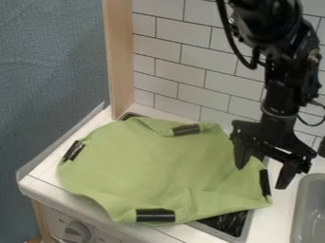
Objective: Fold the cloth from right to left
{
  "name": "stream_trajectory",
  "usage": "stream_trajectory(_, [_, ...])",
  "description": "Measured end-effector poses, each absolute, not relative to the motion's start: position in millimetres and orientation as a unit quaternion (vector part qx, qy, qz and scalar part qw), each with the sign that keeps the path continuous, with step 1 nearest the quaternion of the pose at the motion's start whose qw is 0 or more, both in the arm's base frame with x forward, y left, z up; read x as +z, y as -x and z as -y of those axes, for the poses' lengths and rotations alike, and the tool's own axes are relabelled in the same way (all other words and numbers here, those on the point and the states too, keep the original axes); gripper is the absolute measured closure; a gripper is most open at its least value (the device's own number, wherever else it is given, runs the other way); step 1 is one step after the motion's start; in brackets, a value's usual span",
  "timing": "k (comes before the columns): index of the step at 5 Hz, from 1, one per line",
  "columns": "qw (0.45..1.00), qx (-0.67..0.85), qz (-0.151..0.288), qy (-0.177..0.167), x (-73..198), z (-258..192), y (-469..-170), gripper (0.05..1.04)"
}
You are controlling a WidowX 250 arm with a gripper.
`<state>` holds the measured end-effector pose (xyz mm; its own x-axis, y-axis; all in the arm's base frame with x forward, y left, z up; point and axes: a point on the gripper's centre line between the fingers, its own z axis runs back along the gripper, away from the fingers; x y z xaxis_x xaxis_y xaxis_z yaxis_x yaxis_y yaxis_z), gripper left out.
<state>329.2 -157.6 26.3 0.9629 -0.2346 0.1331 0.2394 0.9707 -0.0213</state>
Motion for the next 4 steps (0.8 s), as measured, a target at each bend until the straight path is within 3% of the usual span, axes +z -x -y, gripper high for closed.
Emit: stream_trajectory(4, [0.995,-0.096,0.034,0.022,-23,174,-354,0.084])
